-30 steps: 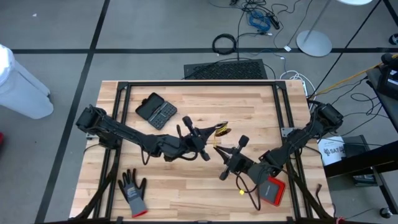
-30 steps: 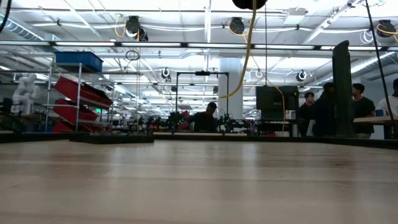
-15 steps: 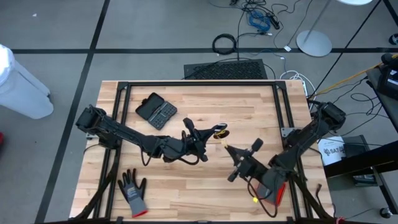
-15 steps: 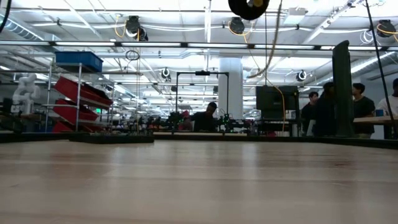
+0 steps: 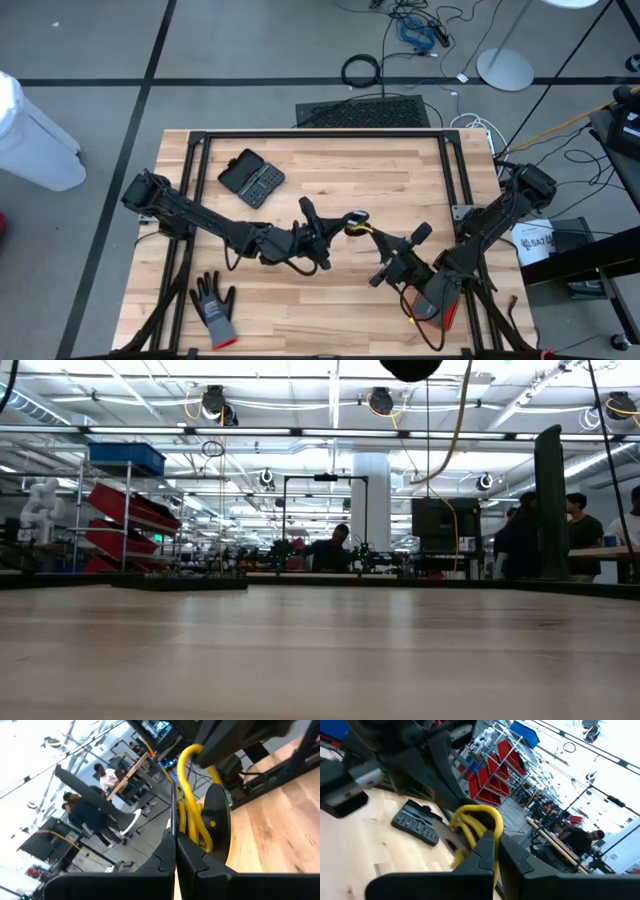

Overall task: Coil cords
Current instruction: Coil the yellow wire onto the spool

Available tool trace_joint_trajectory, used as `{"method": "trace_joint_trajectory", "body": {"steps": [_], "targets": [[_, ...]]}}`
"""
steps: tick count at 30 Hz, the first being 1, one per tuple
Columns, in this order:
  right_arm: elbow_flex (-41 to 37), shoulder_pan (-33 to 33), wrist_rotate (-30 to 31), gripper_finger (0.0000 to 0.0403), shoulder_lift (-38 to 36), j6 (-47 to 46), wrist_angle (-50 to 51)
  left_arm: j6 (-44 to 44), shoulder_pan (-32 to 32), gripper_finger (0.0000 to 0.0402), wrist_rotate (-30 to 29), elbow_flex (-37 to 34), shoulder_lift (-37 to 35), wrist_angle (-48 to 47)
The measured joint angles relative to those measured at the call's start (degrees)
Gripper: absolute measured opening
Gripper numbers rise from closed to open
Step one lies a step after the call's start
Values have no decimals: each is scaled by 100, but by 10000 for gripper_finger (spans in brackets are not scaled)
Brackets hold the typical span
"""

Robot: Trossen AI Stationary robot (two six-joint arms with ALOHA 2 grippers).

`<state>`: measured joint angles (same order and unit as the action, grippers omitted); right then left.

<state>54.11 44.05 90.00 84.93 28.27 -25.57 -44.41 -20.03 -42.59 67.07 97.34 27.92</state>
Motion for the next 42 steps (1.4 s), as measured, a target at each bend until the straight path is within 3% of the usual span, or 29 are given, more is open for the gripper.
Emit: {"method": "trace_joint_trajectory", "body": {"steps": [9,17,23,31,42], "targets": [[0,-18,-11,0,-234,-326,561,-246,-375,0,7,83,-324,2],[4,-18,-31,0,-545,-2777,2814,-249,-612,0,11,172,-442,-2],[4,-31,-79,0,-549,-3912,3681,-244,-612,0,55,173,-442,12],[4,-263,-666,0,-546,-4117,3713,399,-453,0,999,175,-441,177],[4,-321,-867,0,-546,-4220,3702,510,-393,0,1106,177,-437,210]]}}
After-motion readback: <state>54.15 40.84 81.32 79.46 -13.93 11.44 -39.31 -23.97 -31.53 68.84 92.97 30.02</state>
